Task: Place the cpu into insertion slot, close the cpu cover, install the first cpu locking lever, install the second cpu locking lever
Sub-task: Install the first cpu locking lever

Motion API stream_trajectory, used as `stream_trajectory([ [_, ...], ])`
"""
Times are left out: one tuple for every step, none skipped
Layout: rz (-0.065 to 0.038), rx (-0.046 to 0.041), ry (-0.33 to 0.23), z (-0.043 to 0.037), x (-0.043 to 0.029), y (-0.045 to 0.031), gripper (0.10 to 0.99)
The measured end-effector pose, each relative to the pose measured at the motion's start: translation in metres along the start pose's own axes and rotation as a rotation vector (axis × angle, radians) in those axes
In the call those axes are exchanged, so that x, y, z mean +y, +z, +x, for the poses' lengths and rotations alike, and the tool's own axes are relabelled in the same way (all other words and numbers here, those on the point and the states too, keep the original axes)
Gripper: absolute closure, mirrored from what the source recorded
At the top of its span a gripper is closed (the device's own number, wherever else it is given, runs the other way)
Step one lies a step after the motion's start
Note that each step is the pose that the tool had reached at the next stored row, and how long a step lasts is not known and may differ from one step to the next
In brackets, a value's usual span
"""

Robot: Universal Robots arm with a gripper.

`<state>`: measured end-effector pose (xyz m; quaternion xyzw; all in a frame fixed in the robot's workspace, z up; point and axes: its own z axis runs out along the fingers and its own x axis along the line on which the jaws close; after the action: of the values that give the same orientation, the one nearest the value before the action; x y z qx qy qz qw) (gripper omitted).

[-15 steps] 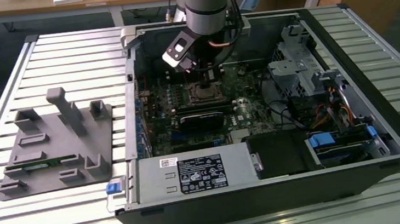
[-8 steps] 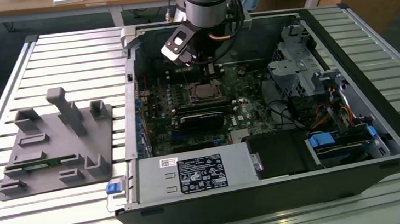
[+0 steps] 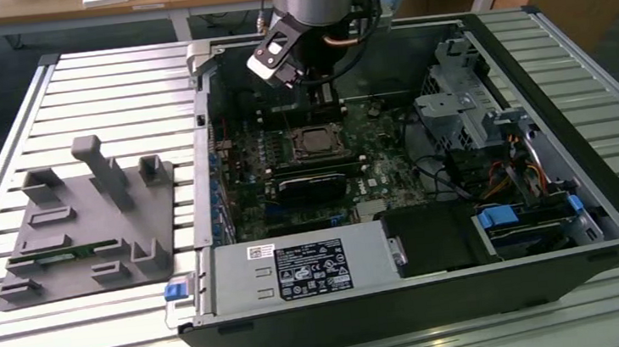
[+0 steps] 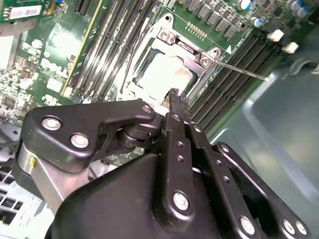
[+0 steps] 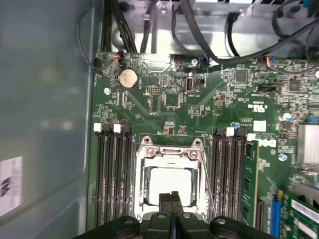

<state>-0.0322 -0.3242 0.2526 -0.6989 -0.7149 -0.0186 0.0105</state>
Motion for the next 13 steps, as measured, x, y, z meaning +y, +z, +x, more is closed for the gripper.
stream_trajectory([
  [0.0, 0.0001, 0.0, 0.0001, 0.0, -0.0027, 0.98],
  [0.0, 0.0, 0.0, 0.0002, 0.0, -0.0055, 0.98],
  [0.0, 0.0, 0.0, 0.0003, 0.0001, -0.0081, 0.98],
  [0.0, 0.0002, 0.0, 0.0005, 0.0001, -0.0104, 0.98],
  [0.0, 0.0002, 0.0, 0.0005, 0.0001, -0.0125, 0.98],
  [0.0, 0.0001, 0.0, 0.0006, 0.0002, -0.0138, 0.98],
  [0.0, 0.0002, -0.001, 0.0006, 0.0002, -0.014, 0.98],
  [0.0, 0.0004, -0.005, 0.0006, 0.0002, -0.014, 0.98],
  [0.0, 0.0005, -0.014, 0.0006, 0.0002, -0.014, 0.98],
  [0.001, 0.0005, -0.03, 0.0006, 0.0002, -0.0141, 0.98],
  [0.002, 0.0006, -0.048, 0.0006, 0.0002, -0.0141, 0.98],
  [0.003, 0.0008, -0.066, 0.0006, 0.0002, -0.0141, 0.98],
  [0.004, 0.001, -0.085, 0.0006, 0.0002, -0.014, 0.98],
])
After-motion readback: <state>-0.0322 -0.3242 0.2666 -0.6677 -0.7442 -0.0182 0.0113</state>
